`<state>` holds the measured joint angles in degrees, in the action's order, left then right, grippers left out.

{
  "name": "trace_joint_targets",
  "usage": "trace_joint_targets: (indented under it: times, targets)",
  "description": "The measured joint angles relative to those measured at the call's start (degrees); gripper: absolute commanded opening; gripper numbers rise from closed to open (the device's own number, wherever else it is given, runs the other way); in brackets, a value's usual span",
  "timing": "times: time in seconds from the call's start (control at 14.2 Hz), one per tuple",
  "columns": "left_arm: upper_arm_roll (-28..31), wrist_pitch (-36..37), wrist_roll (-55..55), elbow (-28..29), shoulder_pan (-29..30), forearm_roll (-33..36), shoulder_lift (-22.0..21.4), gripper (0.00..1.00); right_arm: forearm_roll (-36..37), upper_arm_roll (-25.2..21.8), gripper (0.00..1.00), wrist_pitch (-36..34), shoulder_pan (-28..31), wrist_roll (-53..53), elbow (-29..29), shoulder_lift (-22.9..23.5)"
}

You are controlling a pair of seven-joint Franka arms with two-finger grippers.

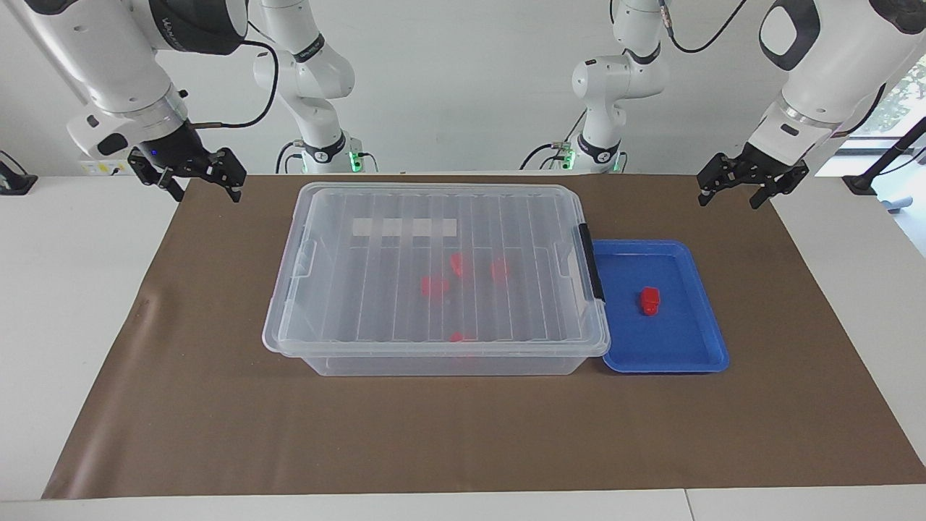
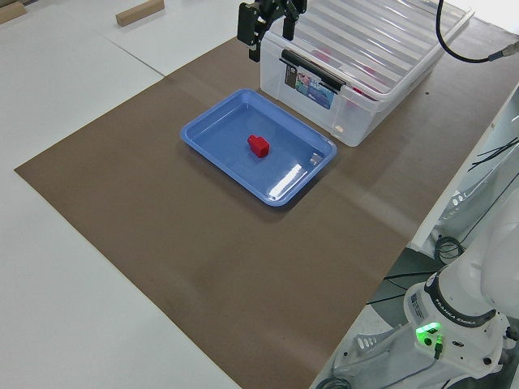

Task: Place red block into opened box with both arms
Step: 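Move the right gripper to the edge of the clear lid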

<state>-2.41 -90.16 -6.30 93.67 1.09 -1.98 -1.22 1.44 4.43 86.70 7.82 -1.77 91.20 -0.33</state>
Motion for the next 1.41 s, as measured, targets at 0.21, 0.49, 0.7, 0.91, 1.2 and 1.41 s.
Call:
trace_joint_targets:
  times: [0.21,0.49,0.7,0.91,1.2,1.41]
  targets:
    - [0.0,0.0,0.0,0.0,0.0,0.0,0.0,1.0,0.0,0.0,1.0,0.0,0.0,0.0,0.0,0.0]
    - [0.0,0.0,0.0,0.0,0.0,0.0,0.0,1.0,0.0,0.0,1.0,0.5,0.0,0.0,0.1,0.0]
    - [0.0,0.0,0.0,0.0,0.0,0.0,0.0,1.0,0.0,1.5,1.0,3.3,0.0,1.6,0.7,0.0]
    - [0.0,0.0,0.0,0.0,0.0,0.0,0.0,1.0,-0.1,5.6,1.0,8.0,-0.1,7.6,4.2,0.2]
    - [0.0,0.0,0.0,0.0,0.0,0.0,0.0,1.0,0.0,7.0,1.0,16.1,-0.2,9.5,11.2,0.9]
    - [0.0,0.0,0.0,0.0,0.0,0.0,0.0,1.0,0.0,7.1,1.0,20.6,-0.2,9.5,14.4,1.4]
